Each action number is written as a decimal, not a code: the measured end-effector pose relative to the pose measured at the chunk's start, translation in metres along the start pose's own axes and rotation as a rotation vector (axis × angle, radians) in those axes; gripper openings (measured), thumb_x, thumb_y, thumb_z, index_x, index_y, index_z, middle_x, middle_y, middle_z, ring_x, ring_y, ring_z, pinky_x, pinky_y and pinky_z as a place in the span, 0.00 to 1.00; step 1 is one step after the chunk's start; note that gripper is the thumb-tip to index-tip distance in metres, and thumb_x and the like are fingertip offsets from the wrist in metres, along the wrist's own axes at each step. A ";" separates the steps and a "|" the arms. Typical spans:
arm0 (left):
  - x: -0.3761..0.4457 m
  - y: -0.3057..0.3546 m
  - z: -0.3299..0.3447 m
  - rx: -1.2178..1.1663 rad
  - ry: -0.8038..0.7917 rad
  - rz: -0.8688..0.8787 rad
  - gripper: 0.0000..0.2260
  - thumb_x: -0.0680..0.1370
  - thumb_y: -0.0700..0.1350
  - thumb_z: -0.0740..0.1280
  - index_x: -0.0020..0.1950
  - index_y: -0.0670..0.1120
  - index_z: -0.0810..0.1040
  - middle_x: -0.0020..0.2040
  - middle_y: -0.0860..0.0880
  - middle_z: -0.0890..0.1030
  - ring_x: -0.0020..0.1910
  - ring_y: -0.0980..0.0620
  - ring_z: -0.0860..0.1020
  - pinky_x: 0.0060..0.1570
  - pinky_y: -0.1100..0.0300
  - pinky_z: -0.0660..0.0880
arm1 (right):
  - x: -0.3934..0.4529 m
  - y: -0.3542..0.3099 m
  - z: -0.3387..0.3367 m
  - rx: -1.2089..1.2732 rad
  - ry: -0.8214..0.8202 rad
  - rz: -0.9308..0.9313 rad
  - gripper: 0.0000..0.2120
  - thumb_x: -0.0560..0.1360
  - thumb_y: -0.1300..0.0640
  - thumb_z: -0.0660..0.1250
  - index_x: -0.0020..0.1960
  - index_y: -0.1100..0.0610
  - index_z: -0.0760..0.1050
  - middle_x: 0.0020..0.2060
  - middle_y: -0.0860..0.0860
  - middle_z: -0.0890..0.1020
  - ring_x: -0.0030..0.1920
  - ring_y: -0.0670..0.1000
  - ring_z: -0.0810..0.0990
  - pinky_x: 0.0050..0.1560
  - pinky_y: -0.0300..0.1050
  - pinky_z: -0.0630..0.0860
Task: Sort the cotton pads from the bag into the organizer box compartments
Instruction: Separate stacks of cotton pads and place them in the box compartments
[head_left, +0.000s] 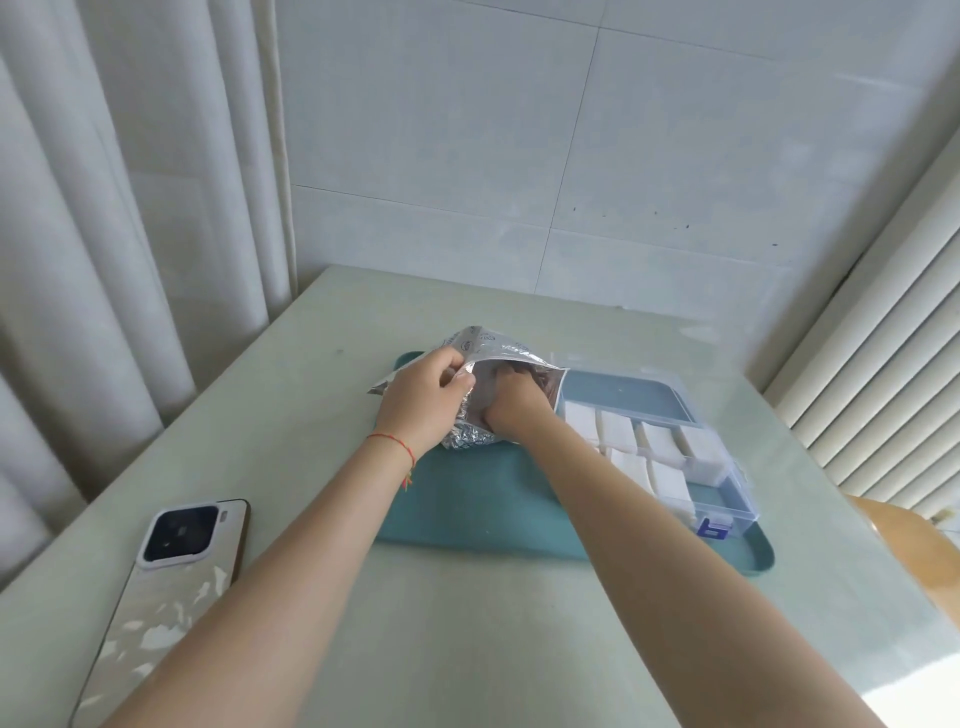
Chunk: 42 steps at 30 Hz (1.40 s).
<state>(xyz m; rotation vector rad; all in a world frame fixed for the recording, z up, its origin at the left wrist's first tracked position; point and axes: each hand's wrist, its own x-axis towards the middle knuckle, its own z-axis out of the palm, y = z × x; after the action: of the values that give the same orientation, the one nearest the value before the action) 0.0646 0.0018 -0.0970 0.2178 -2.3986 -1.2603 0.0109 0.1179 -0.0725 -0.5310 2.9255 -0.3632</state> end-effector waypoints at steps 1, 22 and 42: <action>0.000 0.000 0.000 0.001 0.002 -0.007 0.02 0.78 0.47 0.66 0.46 0.52 0.75 0.38 0.56 0.78 0.39 0.52 0.74 0.37 0.62 0.67 | 0.000 0.000 -0.002 0.023 0.004 -0.003 0.23 0.78 0.62 0.62 0.71 0.66 0.63 0.67 0.63 0.71 0.68 0.62 0.69 0.67 0.50 0.70; -0.014 0.034 0.023 0.049 -0.034 0.004 0.17 0.72 0.52 0.68 0.58 0.47 0.74 0.54 0.52 0.75 0.55 0.50 0.74 0.57 0.54 0.72 | -0.050 0.079 -0.043 0.854 0.097 0.136 0.05 0.77 0.62 0.65 0.51 0.63 0.77 0.37 0.54 0.83 0.27 0.51 0.79 0.26 0.39 0.73; -0.039 0.101 0.066 -1.225 -0.674 -0.682 0.30 0.80 0.67 0.50 0.60 0.46 0.81 0.56 0.42 0.84 0.48 0.42 0.84 0.46 0.48 0.81 | -0.082 0.140 -0.068 0.988 -0.052 -0.136 0.12 0.76 0.62 0.70 0.59 0.60 0.74 0.35 0.52 0.82 0.25 0.49 0.75 0.32 0.45 0.70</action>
<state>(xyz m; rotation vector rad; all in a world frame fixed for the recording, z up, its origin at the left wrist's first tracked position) 0.0772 0.1225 -0.0589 0.2443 -1.4718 -3.2350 0.0291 0.2889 -0.0360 -0.5333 2.2358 -1.6195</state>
